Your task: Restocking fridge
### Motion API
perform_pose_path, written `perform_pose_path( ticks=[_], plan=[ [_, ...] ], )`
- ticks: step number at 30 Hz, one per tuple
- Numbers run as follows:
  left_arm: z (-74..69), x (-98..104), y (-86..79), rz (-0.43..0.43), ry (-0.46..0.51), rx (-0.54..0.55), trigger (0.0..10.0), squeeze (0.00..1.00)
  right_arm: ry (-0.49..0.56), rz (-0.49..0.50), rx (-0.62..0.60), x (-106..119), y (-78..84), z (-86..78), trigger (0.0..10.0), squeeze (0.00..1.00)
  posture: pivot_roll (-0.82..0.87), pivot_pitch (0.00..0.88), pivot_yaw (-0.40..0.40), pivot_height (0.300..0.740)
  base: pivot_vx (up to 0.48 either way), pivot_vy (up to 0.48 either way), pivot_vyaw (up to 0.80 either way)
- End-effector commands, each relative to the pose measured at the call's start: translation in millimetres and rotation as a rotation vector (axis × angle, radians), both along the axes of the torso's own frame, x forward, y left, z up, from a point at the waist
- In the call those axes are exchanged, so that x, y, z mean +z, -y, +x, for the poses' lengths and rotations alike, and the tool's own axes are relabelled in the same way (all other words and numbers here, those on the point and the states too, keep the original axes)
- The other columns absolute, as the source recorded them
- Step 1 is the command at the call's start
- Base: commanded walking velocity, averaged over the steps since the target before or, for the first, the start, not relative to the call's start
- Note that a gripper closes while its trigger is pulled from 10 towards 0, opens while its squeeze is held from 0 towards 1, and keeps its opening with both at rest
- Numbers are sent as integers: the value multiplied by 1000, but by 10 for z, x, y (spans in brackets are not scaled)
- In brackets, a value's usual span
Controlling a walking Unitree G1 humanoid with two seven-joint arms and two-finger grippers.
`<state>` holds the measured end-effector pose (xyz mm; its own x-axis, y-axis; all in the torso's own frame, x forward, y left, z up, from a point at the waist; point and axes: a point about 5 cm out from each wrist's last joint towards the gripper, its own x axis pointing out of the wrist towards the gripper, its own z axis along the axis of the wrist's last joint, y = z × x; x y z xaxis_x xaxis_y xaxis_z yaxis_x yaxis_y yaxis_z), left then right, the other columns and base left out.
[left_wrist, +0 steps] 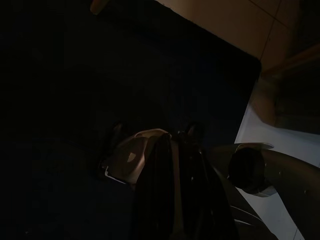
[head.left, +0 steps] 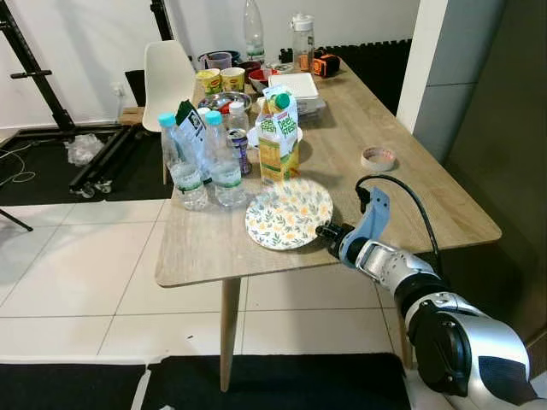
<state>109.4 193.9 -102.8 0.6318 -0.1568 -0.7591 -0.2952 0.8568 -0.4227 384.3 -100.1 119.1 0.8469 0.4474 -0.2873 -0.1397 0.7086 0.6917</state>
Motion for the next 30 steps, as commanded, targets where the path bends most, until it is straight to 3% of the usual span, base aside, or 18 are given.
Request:
perform_pose_path(
  ticks=[1,8,9,11,13,16,17,23,24,25,26,27,28,30],
  plan=[
    [2,2,-16,12,-1,-4,10000,0,12,12,1,33,-16,13,0,0,11,27,15,740,0,0,0],
    [35,12,-29,13,7,9,10000,0,9,66,13,-36,156,-29,0,0,2,10,18,740,0,0,0],
    [42,19,-76,16,10,48,10000,0,21,91,37,-64,269,-60,0,0,-5,0,18,740,0,0,0],
    [42,23,-102,18,12,68,10000,0,25,100,44,-73,310,-72,0,0,-5,0,18,740,0,0,0],
    [53,47,-223,28,26,153,10000,0,26,108,37,-107,440,-102,0,0,-8,0,17,740,0,0,0],
    [62,58,-269,31,34,185,10000,0,24,110,23,-124,493,-112,0,0,-11,0,17,740,0,0,0],
    [81,102,-426,39,65,279,10000,0,9,108,-20,-167,592,-134,0,0,-15,0,19,740,0,0,0],
    [128,213,-717,36,158,446,10000,0,26,145,-33,-174,651,-150,0,0,-15,0,22,740,0,0,0],
    [145,266,-839,47,195,501,10000,216,47,166,-16,-155,647,-152,0,0,-13,0,27,740,0,0,0],
    [145,266,-839,47,195,501,10000,216,47,166,-16,-155,647,-152,0,0,-13,0,27,740,0,0,0],
    [152,336,-1002,61,236,577,10000,373,75,188,13,-130,634,-154,0,0,-13,0,29,740,0,0,0],
    [154,422,-1181,78,285,658,10000,580,105,213,45,-100,620,-157,0,0,-14,0,30,740,0,0,0],
    [158,578,-1452,70,391,790,10000,1000,153,246,94,-44,596,-157,0,0,-13,0,30,740,0,0,0],
    [162,626,-1520,57,431,825,10000,1000,166,254,106,-27,590,-156,0,0,-13,0,30,740,0,0,0]
  ],
)
